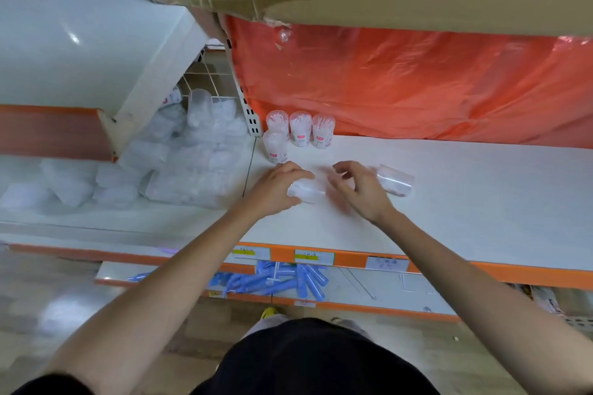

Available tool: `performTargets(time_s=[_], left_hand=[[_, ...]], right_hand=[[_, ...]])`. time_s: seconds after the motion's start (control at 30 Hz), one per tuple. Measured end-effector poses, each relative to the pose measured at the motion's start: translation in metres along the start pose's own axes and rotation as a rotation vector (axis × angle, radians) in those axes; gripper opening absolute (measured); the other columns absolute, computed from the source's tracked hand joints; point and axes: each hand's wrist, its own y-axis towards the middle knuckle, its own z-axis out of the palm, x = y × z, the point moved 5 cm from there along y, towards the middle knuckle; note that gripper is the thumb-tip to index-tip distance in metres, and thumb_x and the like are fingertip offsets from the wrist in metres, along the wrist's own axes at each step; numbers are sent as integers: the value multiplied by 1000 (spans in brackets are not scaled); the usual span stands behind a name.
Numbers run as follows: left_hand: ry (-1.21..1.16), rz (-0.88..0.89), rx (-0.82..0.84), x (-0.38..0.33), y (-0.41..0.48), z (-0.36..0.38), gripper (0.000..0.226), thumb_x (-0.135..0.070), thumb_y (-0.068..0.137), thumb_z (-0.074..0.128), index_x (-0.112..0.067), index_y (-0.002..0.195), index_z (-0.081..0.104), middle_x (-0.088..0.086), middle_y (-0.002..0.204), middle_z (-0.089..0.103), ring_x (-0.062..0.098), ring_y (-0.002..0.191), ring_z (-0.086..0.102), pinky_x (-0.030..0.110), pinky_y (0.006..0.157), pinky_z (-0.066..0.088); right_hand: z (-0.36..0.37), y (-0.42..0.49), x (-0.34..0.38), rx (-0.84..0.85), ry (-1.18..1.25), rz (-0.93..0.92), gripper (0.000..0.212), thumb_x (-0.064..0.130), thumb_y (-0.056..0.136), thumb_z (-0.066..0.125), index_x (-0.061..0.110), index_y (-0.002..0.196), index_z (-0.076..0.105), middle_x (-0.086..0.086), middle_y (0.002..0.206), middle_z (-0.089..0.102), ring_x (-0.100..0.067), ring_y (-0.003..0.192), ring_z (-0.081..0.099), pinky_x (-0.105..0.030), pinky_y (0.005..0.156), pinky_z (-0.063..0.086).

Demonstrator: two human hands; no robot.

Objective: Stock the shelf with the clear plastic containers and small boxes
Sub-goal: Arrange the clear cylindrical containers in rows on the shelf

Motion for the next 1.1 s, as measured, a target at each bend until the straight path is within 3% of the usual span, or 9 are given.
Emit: performTargets(time_s=[0.17,0.3,0.43,0.5,0.6,0.67,0.77,0.9,1.1], left_hand=[[50,96,35,-1,1,-9,62,-19,77,77,-29,134,55,-5,129,55,15,118,51,33,100,37],[59,107,43,3,1,-7,63,-21,77,77,-30,135,54,-9,134,54,12,125,44,26,100,27],[-77,48,-58,2,-5,-9,79,-15,80,73,-25,148,34,-5,151,36,11,138,30,24,109,20],[-341,-76,-205,6,-12,-7,72,-12,84,71,-21,146,36,-6,148,39,6,130,40,19,104,30],[-697,-389,-419,24,-22,8,37,-9,91,63,-19,125,52,0,129,58,5,94,61,16,81,48],[-918,-548,-362,28,-26,24,19,-13,95,59,-15,114,56,8,114,63,11,82,63,22,70,52],[-1182,-601,-230,19,-29,38,11,-20,98,56,-14,107,57,10,105,63,17,80,65,22,62,55],[-1163,-558,-205,13,-27,47,17,-25,97,58,-16,112,59,5,104,65,17,89,65,28,74,52],[-1151,-485,-112,15,-30,49,11,-20,98,56,-19,107,63,-2,96,68,12,88,67,23,76,52]], right_hand=[[39,-3,1,172,307,209,28,35,99,55,18,119,63,3,116,65,-14,106,59,-22,90,41],[48,-9,-5,152,441,263,16,36,99,57,25,104,67,5,103,68,-11,90,61,-25,82,45],[52,-14,-9,34,583,360,20,31,97,61,16,108,66,-1,98,67,-14,83,61,-23,74,47],[55,-16,-13,-59,686,436,24,28,96,62,13,115,62,-4,100,66,-14,82,61,-23,73,48],[59,-18,-15,-135,757,506,28,25,94,64,17,120,57,-1,96,64,-12,77,60,-21,69,47],[61,-17,-12,-148,797,521,29,23,94,65,13,120,58,-4,95,65,-13,76,61,-23,70,50],[67,-14,-7,-167,870,524,33,22,94,64,7,122,57,-9,101,67,-19,84,65,-34,77,54],[79,-18,-9,-202,854,527,34,27,94,64,10,122,56,-8,105,68,-22,96,66,-42,94,54],[86,-29,-7,-258,658,414,25,37,96,61,18,111,63,3,102,71,-15,96,68,-40,92,54]])
